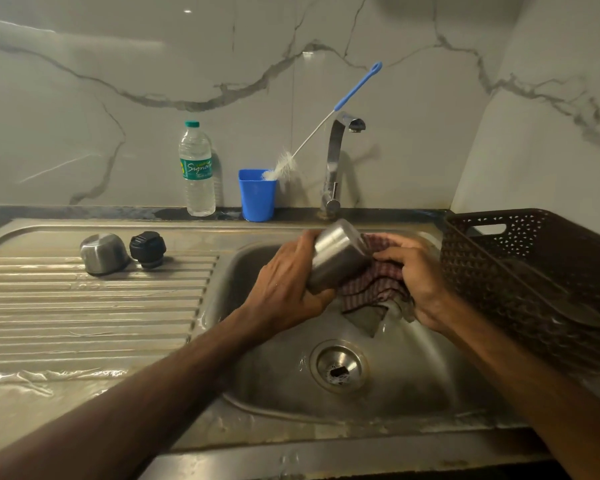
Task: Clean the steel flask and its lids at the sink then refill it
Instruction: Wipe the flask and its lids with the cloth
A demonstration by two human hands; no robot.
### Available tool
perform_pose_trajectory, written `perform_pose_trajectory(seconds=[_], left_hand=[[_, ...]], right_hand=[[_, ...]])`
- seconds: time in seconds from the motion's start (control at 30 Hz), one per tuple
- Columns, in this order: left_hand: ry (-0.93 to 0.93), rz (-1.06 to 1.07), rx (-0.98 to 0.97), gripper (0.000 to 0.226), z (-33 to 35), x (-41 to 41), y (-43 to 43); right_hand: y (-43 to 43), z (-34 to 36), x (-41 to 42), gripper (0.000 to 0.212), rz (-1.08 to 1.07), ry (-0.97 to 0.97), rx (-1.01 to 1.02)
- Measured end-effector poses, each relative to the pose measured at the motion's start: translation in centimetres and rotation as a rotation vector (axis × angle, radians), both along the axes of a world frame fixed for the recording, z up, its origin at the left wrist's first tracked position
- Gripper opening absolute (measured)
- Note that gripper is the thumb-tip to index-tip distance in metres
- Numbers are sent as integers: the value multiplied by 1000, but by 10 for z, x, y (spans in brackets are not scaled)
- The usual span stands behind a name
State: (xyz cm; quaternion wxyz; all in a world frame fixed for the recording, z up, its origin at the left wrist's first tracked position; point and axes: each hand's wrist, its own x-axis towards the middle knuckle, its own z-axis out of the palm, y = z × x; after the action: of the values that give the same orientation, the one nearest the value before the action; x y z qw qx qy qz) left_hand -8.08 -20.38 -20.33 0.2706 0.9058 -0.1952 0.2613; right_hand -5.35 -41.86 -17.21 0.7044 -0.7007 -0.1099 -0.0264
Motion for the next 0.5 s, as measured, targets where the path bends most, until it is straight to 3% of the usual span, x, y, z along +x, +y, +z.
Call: perform_pose_trajectory(seconds=[0.1,0.23,0.33,0.5], left_hand=[[65,65,-171,75,4,1,1],[151,139,-242,68,4,1,-1],[180,171,-230,68,5,1,-4],[164,190,-101,65,5,-3,-12]], right_hand=[[12,-1,-10,29,-16,-57,39],[23,-3,-30,40,-53,-463,-238],[30,-10,-31,44,-126,-740,-479],[31,-9,-21,57,-185,-952,-691]])
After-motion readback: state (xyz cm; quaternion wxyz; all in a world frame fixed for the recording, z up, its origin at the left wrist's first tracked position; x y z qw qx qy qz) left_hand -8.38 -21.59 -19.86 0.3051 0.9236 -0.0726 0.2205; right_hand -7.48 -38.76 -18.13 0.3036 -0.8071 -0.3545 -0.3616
